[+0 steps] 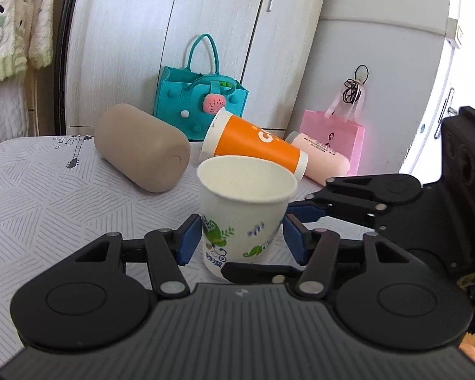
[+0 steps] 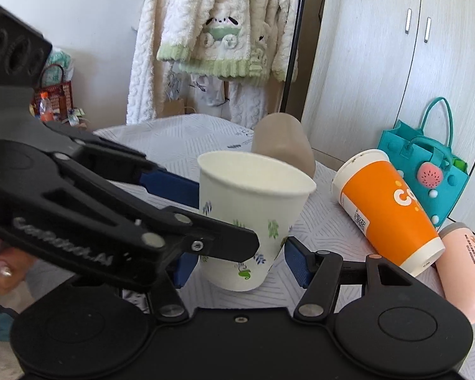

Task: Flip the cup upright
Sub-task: 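Rotate the right gripper to tip the white paper cup upright, rim up, then set the upright cup on the table and open the right gripper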

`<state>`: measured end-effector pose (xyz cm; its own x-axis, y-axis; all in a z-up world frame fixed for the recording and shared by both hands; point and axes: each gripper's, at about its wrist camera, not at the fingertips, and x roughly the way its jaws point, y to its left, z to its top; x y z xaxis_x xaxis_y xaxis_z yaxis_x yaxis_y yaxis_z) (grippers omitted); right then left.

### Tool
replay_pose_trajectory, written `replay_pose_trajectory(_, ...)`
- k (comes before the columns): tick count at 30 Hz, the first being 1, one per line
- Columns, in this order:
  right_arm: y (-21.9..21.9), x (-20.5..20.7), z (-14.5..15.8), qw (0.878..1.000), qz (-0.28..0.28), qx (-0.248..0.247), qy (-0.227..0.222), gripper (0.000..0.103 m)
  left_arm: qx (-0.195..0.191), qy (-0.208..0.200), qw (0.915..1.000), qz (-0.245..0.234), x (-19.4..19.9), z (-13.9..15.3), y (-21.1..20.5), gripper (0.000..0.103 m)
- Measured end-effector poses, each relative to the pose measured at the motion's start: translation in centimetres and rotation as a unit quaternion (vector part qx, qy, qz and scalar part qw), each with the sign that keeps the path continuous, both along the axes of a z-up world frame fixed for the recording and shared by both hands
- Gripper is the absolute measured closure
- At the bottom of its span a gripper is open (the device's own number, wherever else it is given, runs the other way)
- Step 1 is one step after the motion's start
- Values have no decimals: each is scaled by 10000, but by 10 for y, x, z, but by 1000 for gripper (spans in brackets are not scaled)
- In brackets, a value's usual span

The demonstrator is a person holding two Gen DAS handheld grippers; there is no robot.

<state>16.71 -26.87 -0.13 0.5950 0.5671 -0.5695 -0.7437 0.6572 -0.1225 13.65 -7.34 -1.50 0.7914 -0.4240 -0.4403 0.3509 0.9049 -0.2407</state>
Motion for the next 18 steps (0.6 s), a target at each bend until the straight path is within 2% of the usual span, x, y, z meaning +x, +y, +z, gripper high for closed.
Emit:
replay_pose_trajectory(13,6,11,-13,9999,-82,104,24,38,-84,60,9999,-16,9,-10,6,47)
replay_pose_trajectory(15,4,10,-13,9998,-134,115,67,37,-164,197,9997,-43,11,-11,9,40)
replay_pose_trajectory(18,3,9,-9,9995,-258,134,94,29,-274,270,9993,-15,10,-11,17,30)
